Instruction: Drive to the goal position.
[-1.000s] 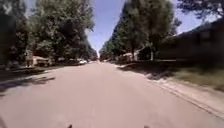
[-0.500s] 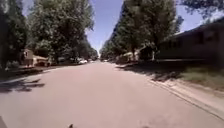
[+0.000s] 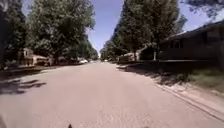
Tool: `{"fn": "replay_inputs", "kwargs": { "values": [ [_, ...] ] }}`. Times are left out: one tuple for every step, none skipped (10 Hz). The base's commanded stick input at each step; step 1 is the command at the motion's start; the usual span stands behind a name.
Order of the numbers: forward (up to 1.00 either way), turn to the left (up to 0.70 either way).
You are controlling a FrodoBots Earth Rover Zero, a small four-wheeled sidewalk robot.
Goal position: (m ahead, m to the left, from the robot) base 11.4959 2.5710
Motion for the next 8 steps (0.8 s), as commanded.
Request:
{"fn": "replay_inputs", "kwargs": {
  "values": [
    [0.70, 0.00],
    [0.70, 0.00],
    [0.70, 0.00],
    [0.70, 0.00],
    [0.70, 0.00],
    [0.70, 0.00],
    [0.70, 0.00],
    [0.70, 0.00]
  ]
}}
